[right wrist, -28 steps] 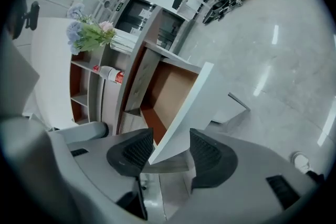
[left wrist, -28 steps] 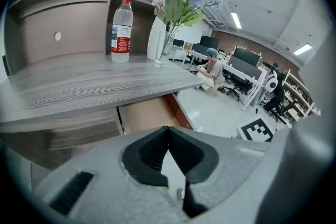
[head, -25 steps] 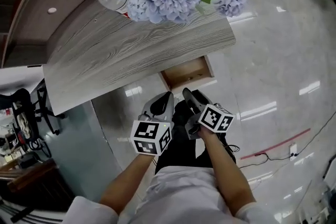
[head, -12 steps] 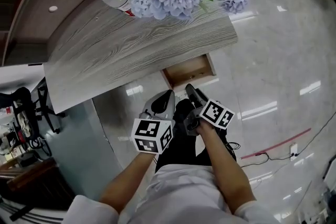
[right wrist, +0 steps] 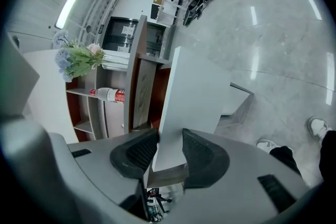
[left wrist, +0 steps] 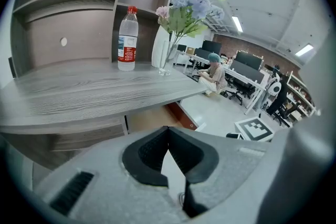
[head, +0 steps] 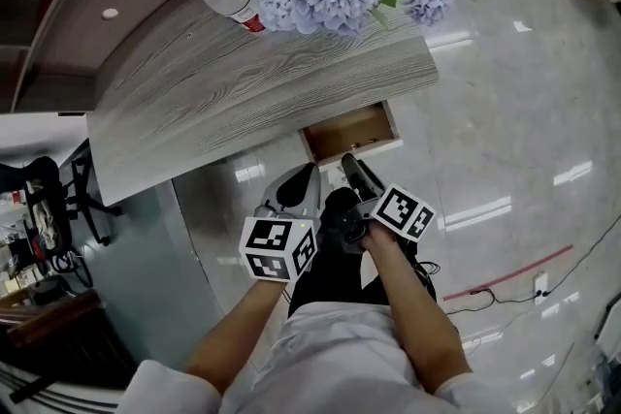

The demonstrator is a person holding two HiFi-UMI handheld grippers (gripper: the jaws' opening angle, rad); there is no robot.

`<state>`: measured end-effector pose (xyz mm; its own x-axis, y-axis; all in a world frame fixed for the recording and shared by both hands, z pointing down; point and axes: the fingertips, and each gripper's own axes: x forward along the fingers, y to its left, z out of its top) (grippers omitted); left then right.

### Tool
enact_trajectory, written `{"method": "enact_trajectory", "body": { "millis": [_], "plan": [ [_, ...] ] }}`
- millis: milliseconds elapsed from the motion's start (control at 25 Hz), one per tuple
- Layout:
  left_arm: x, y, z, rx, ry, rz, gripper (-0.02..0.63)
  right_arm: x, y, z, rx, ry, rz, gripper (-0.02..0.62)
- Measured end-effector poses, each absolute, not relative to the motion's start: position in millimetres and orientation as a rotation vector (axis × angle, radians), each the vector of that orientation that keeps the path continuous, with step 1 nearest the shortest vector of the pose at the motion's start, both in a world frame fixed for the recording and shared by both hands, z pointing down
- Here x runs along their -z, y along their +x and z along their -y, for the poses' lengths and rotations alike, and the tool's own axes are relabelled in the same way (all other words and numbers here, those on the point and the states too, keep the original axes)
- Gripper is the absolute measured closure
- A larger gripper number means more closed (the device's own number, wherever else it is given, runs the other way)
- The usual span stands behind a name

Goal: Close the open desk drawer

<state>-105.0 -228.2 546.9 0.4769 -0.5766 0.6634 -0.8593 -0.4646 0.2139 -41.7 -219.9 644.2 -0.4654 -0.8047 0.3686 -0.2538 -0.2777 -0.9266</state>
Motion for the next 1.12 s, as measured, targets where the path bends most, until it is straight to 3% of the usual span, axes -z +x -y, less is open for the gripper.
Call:
{"method": "enact_trajectory", "body": {
  "millis": [1120],
  "plan": [
    [-540,-139,246,-0.679,2.181,1.217,0.603,-623,-61,294,1.620,-1.263,-1.848,0.439]
  ]
}}
